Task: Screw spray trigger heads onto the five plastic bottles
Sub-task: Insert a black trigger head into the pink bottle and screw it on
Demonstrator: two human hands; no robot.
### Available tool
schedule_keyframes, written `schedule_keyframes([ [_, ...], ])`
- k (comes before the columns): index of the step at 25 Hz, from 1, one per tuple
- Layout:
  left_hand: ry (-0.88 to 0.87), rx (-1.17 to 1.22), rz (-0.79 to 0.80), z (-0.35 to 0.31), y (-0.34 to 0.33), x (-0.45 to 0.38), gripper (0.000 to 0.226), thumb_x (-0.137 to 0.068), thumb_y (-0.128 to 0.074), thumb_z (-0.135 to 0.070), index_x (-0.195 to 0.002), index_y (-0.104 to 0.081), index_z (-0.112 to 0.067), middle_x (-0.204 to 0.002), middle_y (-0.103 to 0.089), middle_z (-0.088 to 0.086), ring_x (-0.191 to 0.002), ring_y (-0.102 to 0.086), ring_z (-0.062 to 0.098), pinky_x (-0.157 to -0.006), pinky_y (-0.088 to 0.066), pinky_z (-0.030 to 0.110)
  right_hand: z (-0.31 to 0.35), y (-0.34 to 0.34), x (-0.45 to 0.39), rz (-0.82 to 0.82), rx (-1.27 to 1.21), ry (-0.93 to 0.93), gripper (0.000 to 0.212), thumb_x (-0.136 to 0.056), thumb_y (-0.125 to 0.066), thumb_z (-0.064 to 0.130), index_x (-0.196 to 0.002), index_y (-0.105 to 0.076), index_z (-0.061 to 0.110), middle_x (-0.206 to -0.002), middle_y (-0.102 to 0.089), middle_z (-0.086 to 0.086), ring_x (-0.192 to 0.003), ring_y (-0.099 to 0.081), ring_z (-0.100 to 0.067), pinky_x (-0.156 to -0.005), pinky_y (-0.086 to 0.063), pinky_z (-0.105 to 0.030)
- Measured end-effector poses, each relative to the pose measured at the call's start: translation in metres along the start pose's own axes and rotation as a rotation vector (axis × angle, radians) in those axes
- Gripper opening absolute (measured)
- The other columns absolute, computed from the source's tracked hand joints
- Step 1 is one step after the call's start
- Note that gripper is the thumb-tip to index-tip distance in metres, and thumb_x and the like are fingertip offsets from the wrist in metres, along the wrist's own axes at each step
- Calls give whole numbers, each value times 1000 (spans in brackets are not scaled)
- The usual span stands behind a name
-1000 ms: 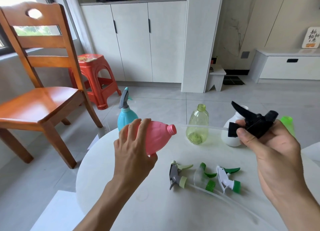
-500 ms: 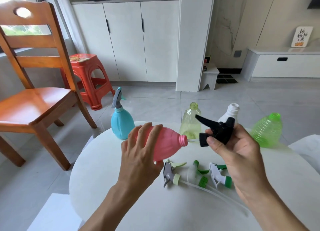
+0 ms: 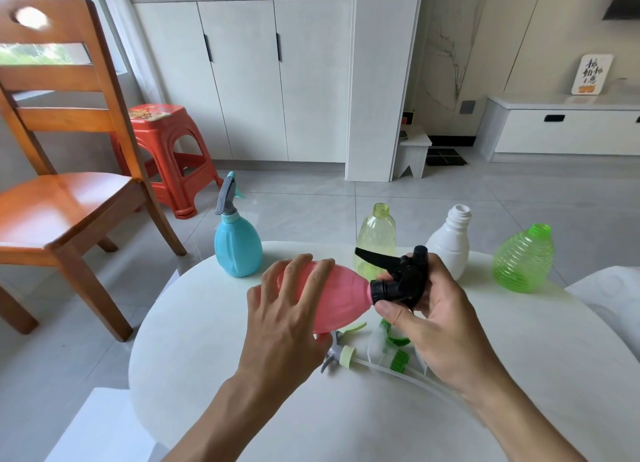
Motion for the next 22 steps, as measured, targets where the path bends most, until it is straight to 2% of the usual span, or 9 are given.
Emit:
schedule_keyframes([
  [2, -11, -7, -14, 1, 1, 0, 98, -54, -90, -26, -139, -42, -23, -137, -53, 11, -123, -45, 36, -83, -47, 48, 0, 0, 0, -10, -5, -4, 44, -73, -79, 21, -109, -57, 34, -99, -76, 5, -94, -72, -16, -88, -54, -37],
  [6, -32, -11, -23, 1, 1, 2, 98, -54, -92, -29, -138, -42, -22, -136, -54, 11, -123, -45, 37, -83, -48, 50, -3, 0, 1, -27, -24, -18, 62, -69, -82, 25, -116, -49, 46, -93, -77, 7, -88, -71, -12, -77, -51, -17],
  [9, -7, 3, 3, -1, 0, 2, 98, -54, -91, -32, -139, -43, -23, -136, -53, 9, -121, -47, 37, -81, -49, 48, -4, 2, 0, -27, -64, 21, 64, -70, -81, 19, -119, -49, 45, -99, -74, 3, -92, -70, -13, -82, -50, -17],
  [12, 10, 71, 58, 1, 0, 0, 97, -55, -87, -35, -140, -40, -27, -137, -51, 3, -118, -46, 33, -79, -49, 46, -3, 3, -1, 5, 25, 74, 63, -71, -78, 15, -120, -50, 42, -100, -69, 7, -95, -68, -11, -86, -47, -13],
  [14, 2, 93, 85, 2, -1, 1, 96, -57, -85, -37, -141, -39, -28, -137, -50, 1, -119, -46, 32, -80, -49, 46, -3, 5, -2, 17, 72, 74, 62, -71, -81, 16, -118, -51, 42, -98, -70, 6, -94, -69, -12, -85, -47, -13],
  [17, -8, 68, 98, 1, -2, 2, 97, -58, -87, -38, -141, -39, -26, -138, -51, 3, -120, -47, 33, -82, -50, 47, -3, 7, -2, -36, 10, 11, 69, -70, -89, 16, -118, -49, 47, -94, -76, 2, -91, -72, -14, -81, -51, -18],
  [18, -11, 63, 95, 0, -2, 3, 98, -58, -87, -38, -141, -39, -26, -138, -51, 4, -120, -47, 33, -82, -50, 47, -3, 7, -1, -66, -12, -22, 73, -70, -89, 20, -120, -46, 51, -93, -76, 1, -91, -73, -14, -81, -52, -21],
  [20, -18, 58, 84, 0, -2, 3, 97, -57, -87, -37, -141, -40, -25, -137, -52, 5, -119, -47, 33, -81, -49, 47, -4, 4, 0, -108, 44, -58, 79, -71, -87, 37, -128, -35, 59, -97, -76, 10, -97, -70, -8, -86, -50, -25],
  [22, -19, 47, 80, 0, -2, 3, 97, -56, -88, -36, -140, -40, -24, -136, -52, 5, -119, -47, 34, -81, -49, 46, -4, 1, 1, -58, 187, -54, 83, -77, -76, 54, -141, -23, 55, -118, -67, 18, -117, -58, -4, -100, -43, -31],
])
Point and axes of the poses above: each hand's wrist, its own x-axis away from the middle knuckle, its own y-axis out of the back of the hand, z = x × y, the point moved 2 cm from there along -x, towards the middle knuckle
